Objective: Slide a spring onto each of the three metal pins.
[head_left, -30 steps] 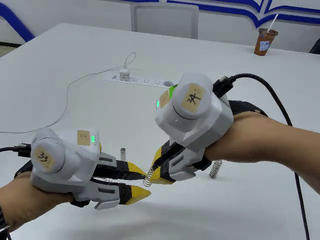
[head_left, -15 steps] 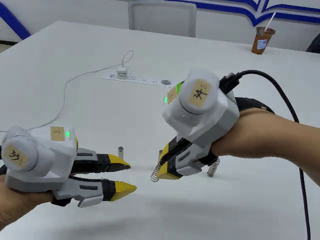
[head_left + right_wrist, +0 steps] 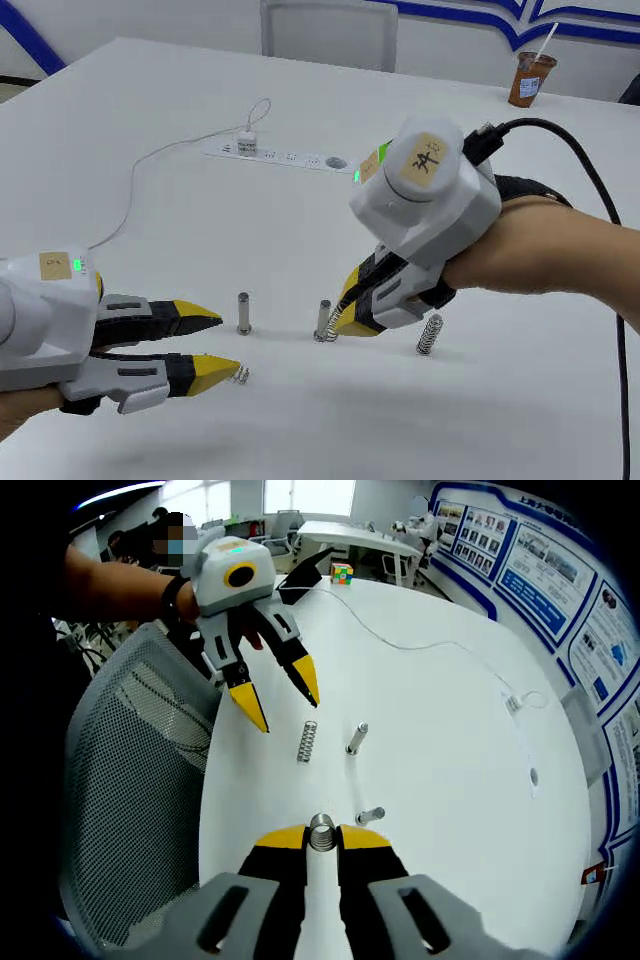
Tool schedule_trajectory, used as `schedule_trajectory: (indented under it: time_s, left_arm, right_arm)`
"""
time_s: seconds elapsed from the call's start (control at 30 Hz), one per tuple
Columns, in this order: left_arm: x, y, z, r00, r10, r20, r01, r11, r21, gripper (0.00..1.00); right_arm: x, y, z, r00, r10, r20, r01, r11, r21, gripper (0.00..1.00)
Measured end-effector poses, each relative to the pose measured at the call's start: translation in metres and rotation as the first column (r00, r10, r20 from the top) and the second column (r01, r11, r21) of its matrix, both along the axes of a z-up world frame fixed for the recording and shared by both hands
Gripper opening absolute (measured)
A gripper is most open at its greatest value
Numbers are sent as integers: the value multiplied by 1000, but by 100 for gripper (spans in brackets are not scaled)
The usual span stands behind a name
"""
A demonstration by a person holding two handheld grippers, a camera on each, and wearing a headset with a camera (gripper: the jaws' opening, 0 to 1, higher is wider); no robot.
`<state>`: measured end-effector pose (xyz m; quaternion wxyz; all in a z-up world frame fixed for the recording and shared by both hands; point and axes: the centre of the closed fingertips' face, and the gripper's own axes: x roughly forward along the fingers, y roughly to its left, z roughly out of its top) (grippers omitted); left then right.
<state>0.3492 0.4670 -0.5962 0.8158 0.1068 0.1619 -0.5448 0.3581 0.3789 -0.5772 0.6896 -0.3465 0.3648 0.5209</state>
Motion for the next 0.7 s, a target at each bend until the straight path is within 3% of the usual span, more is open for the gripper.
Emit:
schedule_trajectory:
  time_s: [0.33, 0.7]
  left_arm:
    - [1, 2, -1, 1000, 12, -1, -12, 1000, 3, 33]
    - [4, 2, -1, 1000, 19, -1, -19, 1000, 4, 34]
  right_arm:
    - [22, -14, 5, 999, -37, 19, 37, 999, -10, 12]
    - [40, -11, -4, 999, -42, 25, 43, 999, -31, 12]
